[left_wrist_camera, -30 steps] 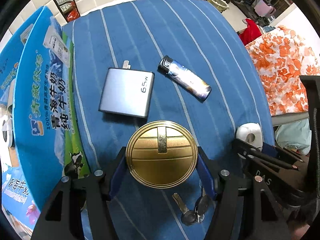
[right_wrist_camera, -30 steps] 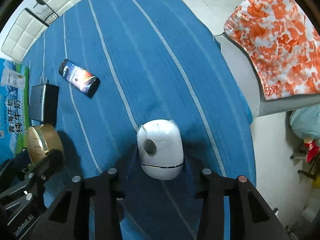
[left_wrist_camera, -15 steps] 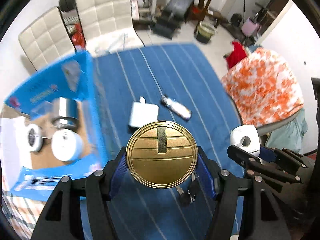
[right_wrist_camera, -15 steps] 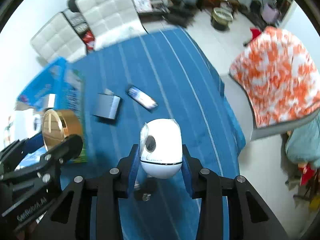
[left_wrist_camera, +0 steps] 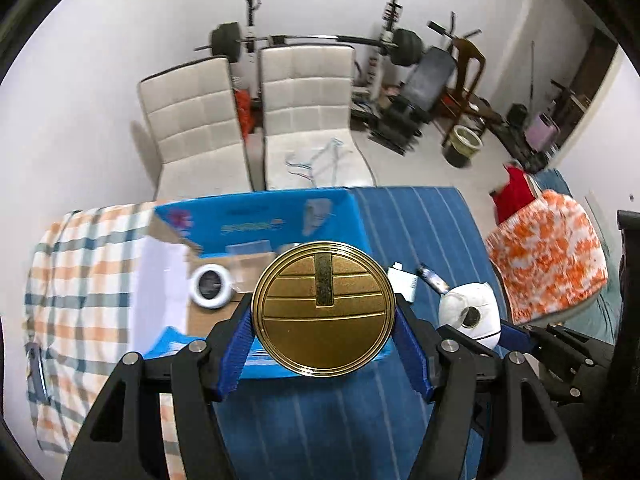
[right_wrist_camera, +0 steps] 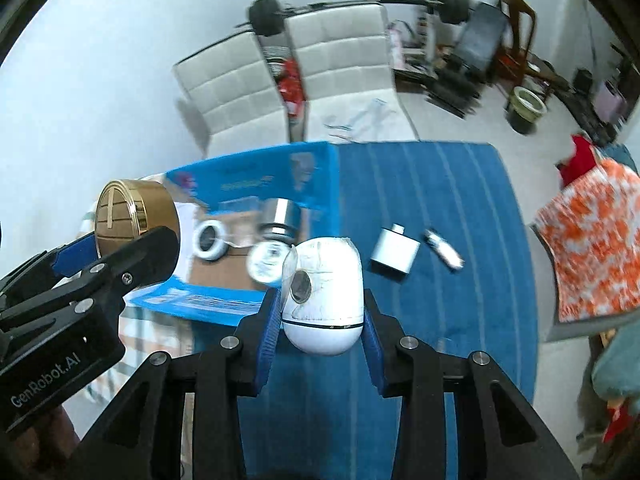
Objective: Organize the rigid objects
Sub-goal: 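Lower the earbud case and gold tin into the blue box and open both tools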
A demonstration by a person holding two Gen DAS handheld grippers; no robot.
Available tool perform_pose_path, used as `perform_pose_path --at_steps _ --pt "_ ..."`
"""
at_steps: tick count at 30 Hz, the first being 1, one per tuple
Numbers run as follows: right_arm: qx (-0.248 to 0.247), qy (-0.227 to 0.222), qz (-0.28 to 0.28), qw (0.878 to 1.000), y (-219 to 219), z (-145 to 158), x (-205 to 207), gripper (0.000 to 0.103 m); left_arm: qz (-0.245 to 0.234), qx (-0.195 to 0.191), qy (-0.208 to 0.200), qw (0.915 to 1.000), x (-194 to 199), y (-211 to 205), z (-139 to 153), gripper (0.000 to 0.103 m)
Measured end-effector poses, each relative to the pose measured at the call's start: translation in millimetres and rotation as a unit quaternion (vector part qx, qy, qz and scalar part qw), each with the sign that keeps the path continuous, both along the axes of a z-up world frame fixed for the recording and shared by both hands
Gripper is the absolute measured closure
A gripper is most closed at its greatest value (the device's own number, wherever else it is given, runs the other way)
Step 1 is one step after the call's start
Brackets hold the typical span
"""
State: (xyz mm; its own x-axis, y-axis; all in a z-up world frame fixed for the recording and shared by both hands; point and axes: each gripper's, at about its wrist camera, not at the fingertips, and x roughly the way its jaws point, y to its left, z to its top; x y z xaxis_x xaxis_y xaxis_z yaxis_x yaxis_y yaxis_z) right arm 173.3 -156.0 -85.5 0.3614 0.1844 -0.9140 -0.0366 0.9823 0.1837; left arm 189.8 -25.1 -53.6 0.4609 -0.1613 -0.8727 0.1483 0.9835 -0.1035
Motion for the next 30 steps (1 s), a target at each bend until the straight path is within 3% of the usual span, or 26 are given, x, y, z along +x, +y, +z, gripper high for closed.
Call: perform_pose_path --at_steps 4,11,13,17,21,26,30 --pt "0.022 0.005 0.024 0.999 39 -9 10 0.063 0.032 -0.002 0.003 0.9995 0 43 -1 0.04" --pt "0.066 0.054 0.038 0.996 94 -84 43 0.065 0.072 -0.036 0.078 0.9937 18 112 -57 0.04" --pt "0.067 0.074 0.038 0.994 108 -114 55 0.077 0.075 -0.051 0.113 0.9894 29 124 -87 0.04" --pt "0.063 0.11 0.042 0.991 124 -166 70 0.077 0.074 -0.066 0.166 0.9811 49 138 -135 0.04" --pt "0.047 0.14 0.046 0.988 134 -207 78 0.077 0.062 -0.05 0.199 0.9767 66 140 -176 0.04" --pt "0.034 0.161 0.049 0.985 141 -233 83 0.077 0.053 -0.041 0.239 0.9687 77 142 -214 0.04" --pt "0.032 0.18 0.043 0.982 141 -244 88 0.077 0.058 -0.042 0.251 0.9653 78 145 -225 0.04"
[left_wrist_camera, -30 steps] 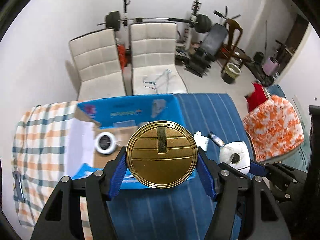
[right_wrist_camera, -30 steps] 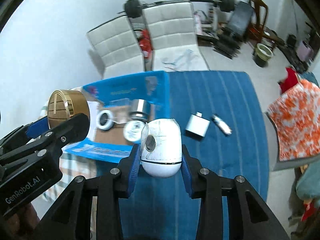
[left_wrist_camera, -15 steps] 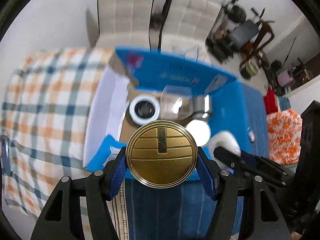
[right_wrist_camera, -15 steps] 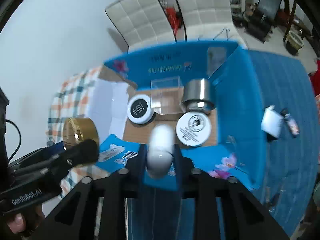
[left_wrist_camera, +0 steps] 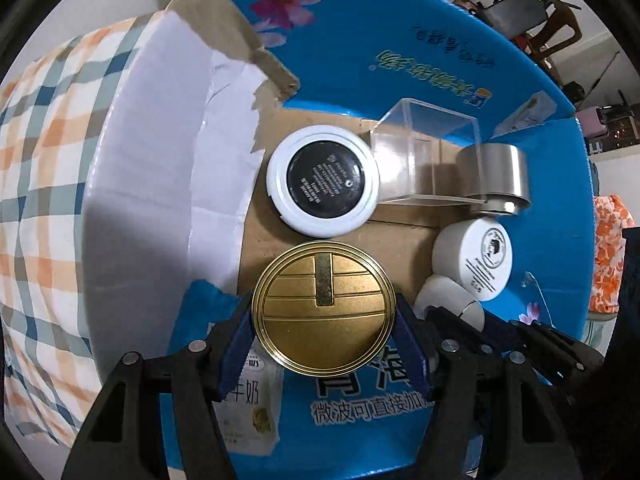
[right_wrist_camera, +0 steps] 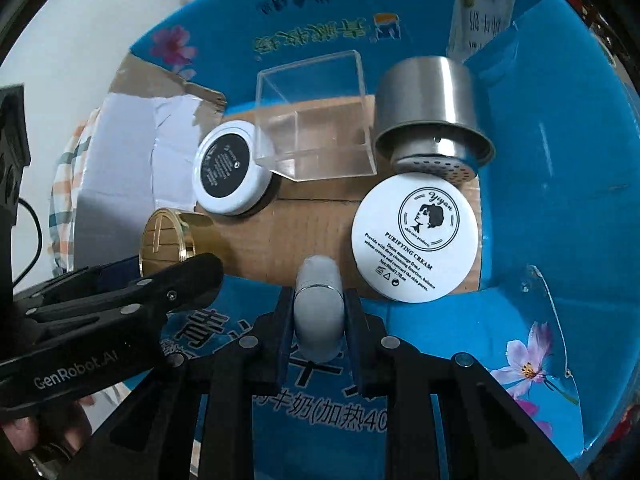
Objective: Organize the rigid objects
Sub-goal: 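Lower the earbud case and gold tin into the blue box and open both tools, then withdraw both tools from the box toward the remaining items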
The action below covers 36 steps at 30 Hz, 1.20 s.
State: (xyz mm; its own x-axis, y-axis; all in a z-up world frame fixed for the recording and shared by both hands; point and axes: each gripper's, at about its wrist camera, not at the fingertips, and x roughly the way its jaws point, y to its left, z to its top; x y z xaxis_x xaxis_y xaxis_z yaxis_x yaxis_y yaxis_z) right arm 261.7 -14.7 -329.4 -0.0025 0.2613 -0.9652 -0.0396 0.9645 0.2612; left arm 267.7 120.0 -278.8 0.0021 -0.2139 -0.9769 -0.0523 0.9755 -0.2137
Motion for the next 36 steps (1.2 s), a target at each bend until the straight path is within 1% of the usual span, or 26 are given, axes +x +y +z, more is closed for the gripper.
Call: perform_pose_path --at_steps 2,5,7,8,9,10,11,12,14,16,17,18,22,24,25,28,31,33,36 --pt "-0.016 0.003 0.005 1.0 2 0 3 0.076 0.0 0.003 0.006 1.0 -2 2 -1 0.04" --pt "-0.024 0.003 0.009 1.0 5 0 5 0.072 -0.001 0.02 0.012 0.9997 -4 2 2 0.04" --pt "-0.037 0.005 0.009 0.999 5 3 5 0.067 0.0 0.022 0.012 0.9997 -6 3 3 0.036" --pt "-0.037 0.006 0.008 0.999 5 4 5 0.065 -0.001 0.019 0.011 0.9997 -8 3 6 0.031" --pt "-0.038 0.007 0.005 0.999 5 4 5 0.061 -0.002 0.021 0.01 0.9997 -8 2 8 0.025" --pt "-0.042 0.008 0.003 0.999 4 5 6 0.056 -0.004 0.025 0.007 0.9997 -10 1 10 0.021" --pt "-0.047 0.009 0.001 0.999 4 5 5 0.053 -0.006 0.032 0.003 0.9995 -11 0 13 0.013" --pt "-0.049 0.009 -0.002 0.999 3 6 5 0.045 -0.008 0.036 0.0 0.9993 -12 -1 17 0.01" --pt "-0.056 0.01 -0.007 0.998 0 8 4 0.035 -0.009 0.043 -0.005 0.999 -15 -1 24 0.007" --pt "-0.059 0.006 -0.012 0.998 -4 12 2 0.018 -0.009 0.049 -0.013 0.9987 -16 -4 32 0.006" --pt "-0.06 0.001 -0.013 0.998 -6 17 0 0.015 -0.009 0.05 -0.016 0.9986 -18 -4 36 0.003" --pt "-0.072 -0.009 -0.012 0.997 -7 22 -1 0.014 -0.008 0.051 -0.021 0.9984 -20 -3 41 0.002" --pt "-0.095 -0.041 -0.004 0.995 -6 46 -8 0.013 -0.009 0.065 -0.041 0.997 -29 -4 60 0.001" --pt "-0.104 -0.059 0.001 0.993 -5 61 -11 0.013 -0.007 0.075 -0.06 0.9953 -37 -3 73 0.001" --pt "-0.102 -0.068 0.004 0.992 -5 68 -14 0.013 -0.005 0.077 -0.068 0.9947 -31 -1 77 0.001" --pt "-0.082 -0.08 0.002 0.993 -14 89 -23 0.013 0.0 0.081 -0.091 0.9925 -38 -8 98 0.001" --pt "-0.076 -0.101 -0.003 0.992 -23 113 -36 0.013 -0.003 0.088 -0.113 0.9897 -47 -16 115 0.001" --pt "-0.071 -0.116 -0.002 0.991 -29 134 -48 0.013 -0.001 0.099 -0.131 0.9865 -53 -22 133 0.001" --pt "-0.065 -0.146 -0.003 0.987 -37 163 -63 0.013 0.012 0.097 -0.157 0.9827 -64 -24 159 0.001"
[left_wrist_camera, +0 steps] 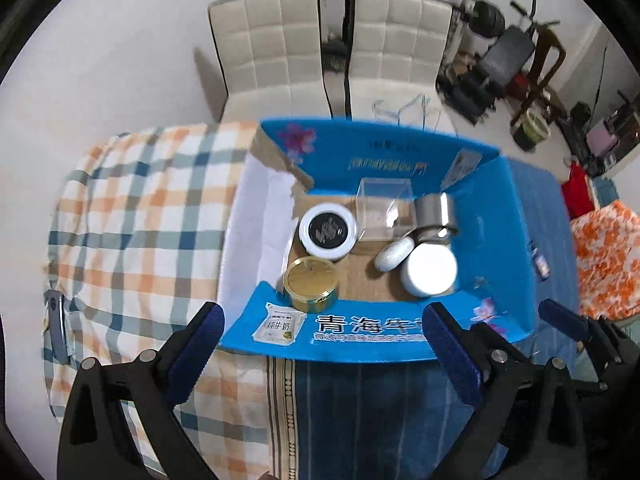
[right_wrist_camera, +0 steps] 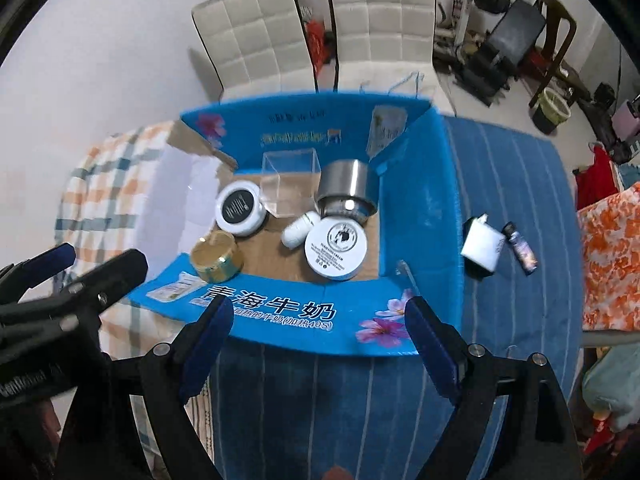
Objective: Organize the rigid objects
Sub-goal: 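Withdraw both tools from the box toward the remaining items, then grasp the grey charger with the left tool while the right tool grasps the lighter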
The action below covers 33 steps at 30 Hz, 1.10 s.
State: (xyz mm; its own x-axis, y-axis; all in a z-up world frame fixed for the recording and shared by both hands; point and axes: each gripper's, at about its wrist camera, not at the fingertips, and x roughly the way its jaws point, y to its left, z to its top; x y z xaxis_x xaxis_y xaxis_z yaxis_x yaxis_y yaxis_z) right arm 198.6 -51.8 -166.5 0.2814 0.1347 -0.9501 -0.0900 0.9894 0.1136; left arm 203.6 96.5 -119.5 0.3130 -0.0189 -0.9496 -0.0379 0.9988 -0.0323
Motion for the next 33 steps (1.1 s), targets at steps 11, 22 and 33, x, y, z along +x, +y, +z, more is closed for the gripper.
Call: perform_pose_path --at_steps 11,22,33 --pt "0.033 -0.034 -0.008 0.999 -35 73 -31 0.013 -0.021 -0.015 -0.048 0.9985 -25 -26 60 0.001" --pt "0.009 -0.032 -0.115 0.993 -158 71 -29 0.013 -0.101 -0.055 -0.055 0.9918 -6 -128 55 0.001" --pt "0.0 0.09 -0.133 0.987 -312 -95 47 0.021 -0.173 -0.044 0.075 0.9811 92 -287 -74 0.004"
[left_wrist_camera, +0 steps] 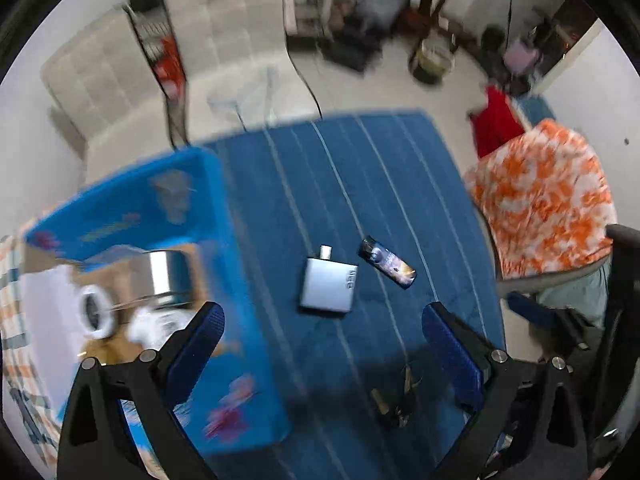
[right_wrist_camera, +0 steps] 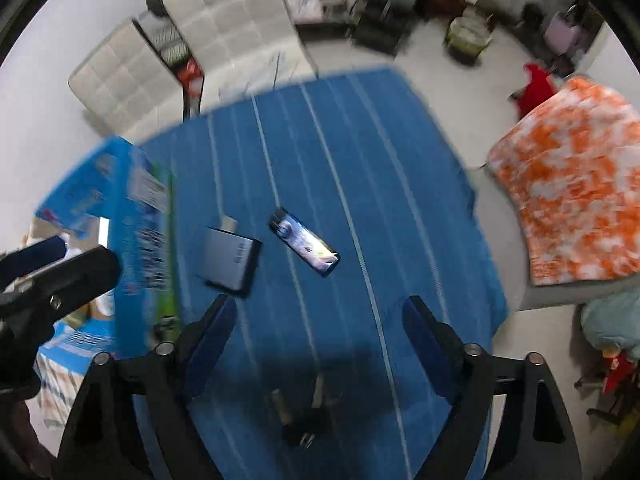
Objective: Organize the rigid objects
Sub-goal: 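Grasp the grey charger with the left tool while the right tool grasps the lighter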
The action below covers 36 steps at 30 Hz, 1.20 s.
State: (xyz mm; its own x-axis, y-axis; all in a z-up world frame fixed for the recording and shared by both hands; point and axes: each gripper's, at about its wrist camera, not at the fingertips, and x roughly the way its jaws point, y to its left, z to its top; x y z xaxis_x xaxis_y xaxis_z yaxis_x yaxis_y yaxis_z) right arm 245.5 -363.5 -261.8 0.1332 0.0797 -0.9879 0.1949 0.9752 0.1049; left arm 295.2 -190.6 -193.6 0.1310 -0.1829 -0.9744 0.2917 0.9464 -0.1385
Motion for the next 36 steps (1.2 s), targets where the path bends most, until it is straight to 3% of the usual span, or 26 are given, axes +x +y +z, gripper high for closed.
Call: perform_pose_path --at_steps 5,9,12,17,19,21,22,24,26,29,32,34,36 --pt "0.024 0.015 0.011 1.0 -10 -46 30 0.024 0.009 0.034 0.051 0.9981 33 -29 -51 0.019" --pt "0.043 0.024 0.022 0.999 -7 -75 47 0.031 0.033 0.042 0.077 0.9956 46 -24 -73 0.019" --pt "0.064 0.029 0.015 0.997 -11 -93 53 0.04 0.03 0.067 0.061 0.9954 48 -27 -75 0.019" --pt "0.042 0.01 0.03 0.999 -9 -92 49 0.052 0.02 0.093 0.05 0.9943 54 -32 -76 0.019" --pt "0.028 0.017 0.026 0.999 -13 -88 42 0.061 0.015 0.089 0.053 0.9945 55 -35 -78 0.019" --pt "-0.039 0.024 0.025 0.999 -22 -83 31 0.074 0.007 0.082 0.061 0.9947 52 -41 -81 0.017" --pt "-0.061 0.034 0.022 0.997 -28 -86 25 0.075 0.001 0.079 0.064 0.9948 49 -45 -83 0.017" --pt "-0.023 0.05 -0.016 0.998 -52 -92 10 0.074 -0.02 0.102 0.052 0.9933 41 -56 -89 0.017" --pt "0.026 0.029 -0.039 0.999 -68 -86 0 0.074 -0.033 0.099 0.065 0.9924 36 -61 -97 0.017" --pt "0.045 -0.006 -0.026 0.999 -71 -69 -6 0.074 -0.027 0.088 0.104 0.9903 28 -62 -115 0.017" --pt "0.038 -0.015 0.0 0.999 -60 -62 -7 0.074 -0.02 0.115 0.122 0.9856 22 -60 -134 0.017" --pt "0.037 -0.014 0.018 0.999 -46 -61 1 0.074 -0.014 0.112 0.136 0.9842 19 -58 -145 0.017" --pt "0.039 -0.017 0.034 0.999 -37 -64 7 0.074 -0.008 0.116 0.124 0.9854 17 -56 -148 0.027"
